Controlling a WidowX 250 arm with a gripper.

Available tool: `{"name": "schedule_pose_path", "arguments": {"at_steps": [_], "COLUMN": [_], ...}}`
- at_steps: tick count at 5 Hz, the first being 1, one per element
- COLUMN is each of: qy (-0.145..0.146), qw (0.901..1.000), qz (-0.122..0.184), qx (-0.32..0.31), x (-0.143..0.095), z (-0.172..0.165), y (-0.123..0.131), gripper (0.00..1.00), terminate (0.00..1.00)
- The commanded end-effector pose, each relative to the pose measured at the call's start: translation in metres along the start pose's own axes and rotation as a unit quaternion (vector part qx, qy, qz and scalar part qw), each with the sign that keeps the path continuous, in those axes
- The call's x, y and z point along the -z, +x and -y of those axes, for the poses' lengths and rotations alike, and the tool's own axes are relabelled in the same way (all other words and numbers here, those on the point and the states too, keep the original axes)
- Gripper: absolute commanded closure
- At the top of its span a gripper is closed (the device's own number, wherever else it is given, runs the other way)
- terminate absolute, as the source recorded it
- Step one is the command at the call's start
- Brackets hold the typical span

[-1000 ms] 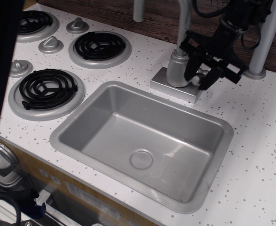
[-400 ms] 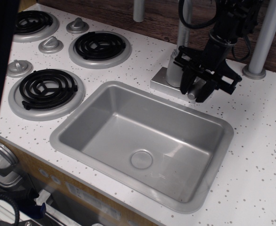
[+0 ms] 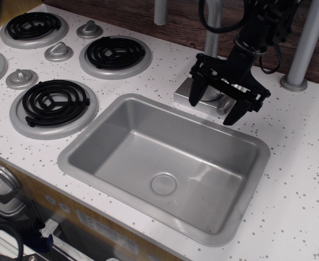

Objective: Lever vertical to front

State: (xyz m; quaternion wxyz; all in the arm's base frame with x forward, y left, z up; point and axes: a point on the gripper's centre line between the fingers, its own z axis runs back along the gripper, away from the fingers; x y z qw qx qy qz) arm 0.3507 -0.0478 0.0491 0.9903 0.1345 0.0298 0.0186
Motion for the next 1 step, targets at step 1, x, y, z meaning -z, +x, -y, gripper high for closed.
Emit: {"name": "schedule_pose_path", "arguments": {"at_steps": [1], "qy": [-0.007], "qw": [0.9978], "qz": [0.063], "qx": [-0.017], "x": [-0.0344], "z": [-0.0043], "y": [-0.0068], "gripper": [0.00], "terminate": [1.00]}}
